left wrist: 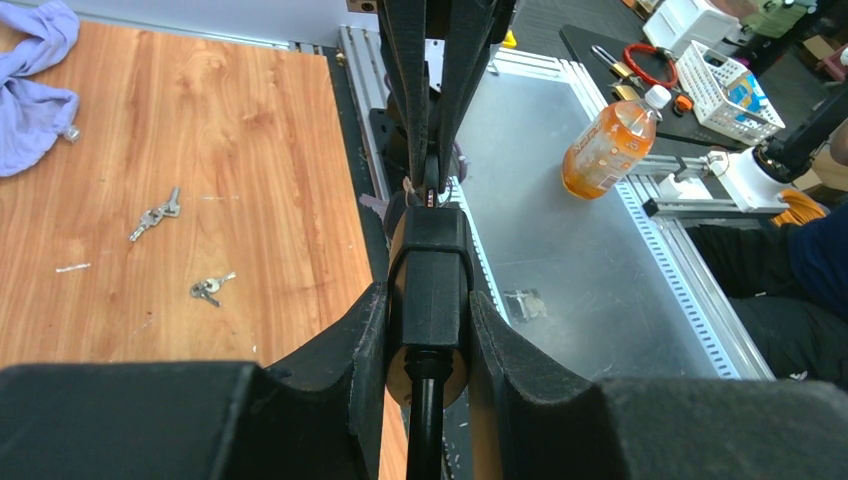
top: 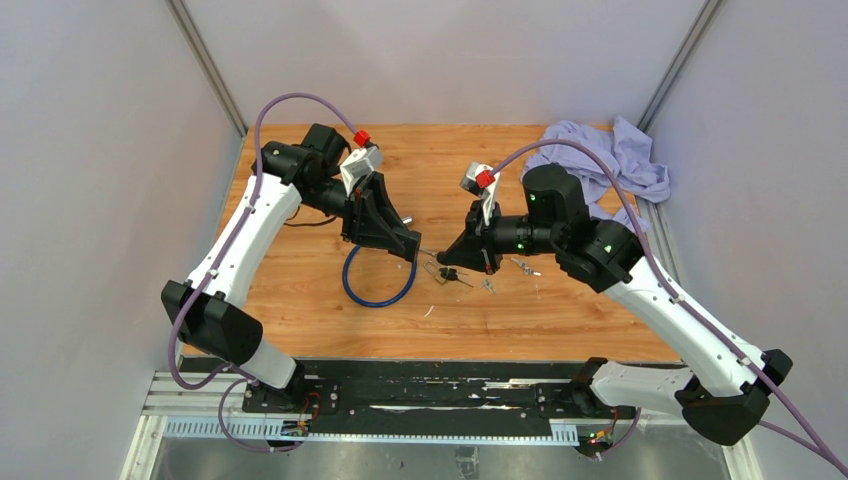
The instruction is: Unlock with the key
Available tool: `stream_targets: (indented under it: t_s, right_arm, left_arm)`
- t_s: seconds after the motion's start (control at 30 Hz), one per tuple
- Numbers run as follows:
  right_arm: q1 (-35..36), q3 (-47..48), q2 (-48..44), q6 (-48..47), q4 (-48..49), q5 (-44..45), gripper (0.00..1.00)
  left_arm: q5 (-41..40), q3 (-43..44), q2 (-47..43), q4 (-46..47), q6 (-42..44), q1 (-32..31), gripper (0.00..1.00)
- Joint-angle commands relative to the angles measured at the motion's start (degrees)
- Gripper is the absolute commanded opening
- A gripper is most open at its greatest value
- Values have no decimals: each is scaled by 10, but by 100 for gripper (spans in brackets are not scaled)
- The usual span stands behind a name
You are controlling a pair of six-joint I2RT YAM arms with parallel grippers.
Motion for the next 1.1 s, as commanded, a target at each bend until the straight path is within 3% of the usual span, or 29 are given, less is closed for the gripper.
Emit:
stream_targets:
  t_s: [0.0,1.07]
  right_arm:
    - [15,-4,-11,5,2,1,1]
    - [15,19,-2,9,13,-6,1]
  left_arm:
    - [49,20,-5,-1,-5,-5,0]
    - [48,15,-2,-1,-7,-5,0]
